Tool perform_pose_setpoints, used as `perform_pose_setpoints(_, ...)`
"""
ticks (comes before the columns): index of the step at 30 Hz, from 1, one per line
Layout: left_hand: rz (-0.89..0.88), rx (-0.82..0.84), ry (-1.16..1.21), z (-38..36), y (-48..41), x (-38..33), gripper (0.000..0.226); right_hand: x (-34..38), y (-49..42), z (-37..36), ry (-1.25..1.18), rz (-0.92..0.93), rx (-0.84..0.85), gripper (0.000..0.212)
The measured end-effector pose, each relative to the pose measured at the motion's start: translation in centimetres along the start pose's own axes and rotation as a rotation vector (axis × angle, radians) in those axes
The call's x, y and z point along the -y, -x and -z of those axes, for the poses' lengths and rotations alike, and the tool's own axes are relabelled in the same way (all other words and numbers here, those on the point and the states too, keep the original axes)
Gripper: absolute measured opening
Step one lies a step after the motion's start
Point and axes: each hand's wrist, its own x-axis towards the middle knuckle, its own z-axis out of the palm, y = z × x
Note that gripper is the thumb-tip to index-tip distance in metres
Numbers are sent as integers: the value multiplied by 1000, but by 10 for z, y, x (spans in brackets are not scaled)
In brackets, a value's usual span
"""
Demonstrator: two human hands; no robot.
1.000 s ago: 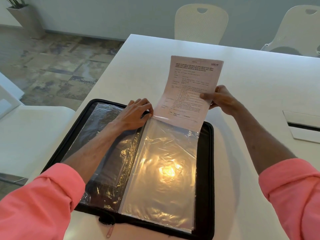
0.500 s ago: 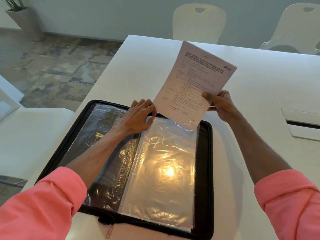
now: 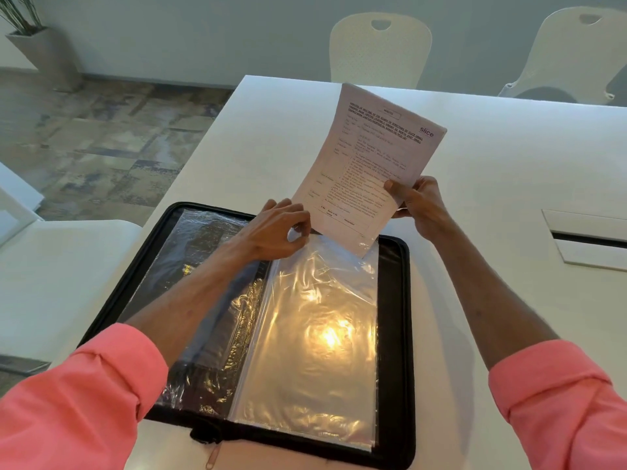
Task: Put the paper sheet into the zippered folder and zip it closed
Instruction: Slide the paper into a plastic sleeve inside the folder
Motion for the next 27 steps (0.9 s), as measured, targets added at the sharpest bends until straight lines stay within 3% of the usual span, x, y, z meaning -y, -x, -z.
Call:
perform_pose_setpoints(6, 12, 69, 39, 0, 2, -2, 11, 4, 3, 5, -36, 11, 29, 24)
perform_pose_setpoints(12, 2, 13, 31, 4, 5, 0, 15, 6, 5, 12, -58, 14, 87, 20)
perform_pose_setpoints(20, 34, 7, -46, 13, 15, 18, 12, 7, 1, 12, 16, -3, 205, 34)
perform_pose_setpoints(27, 34, 34, -126, 20, 18, 29, 24, 7, -8, 12, 7, -36, 257, 35)
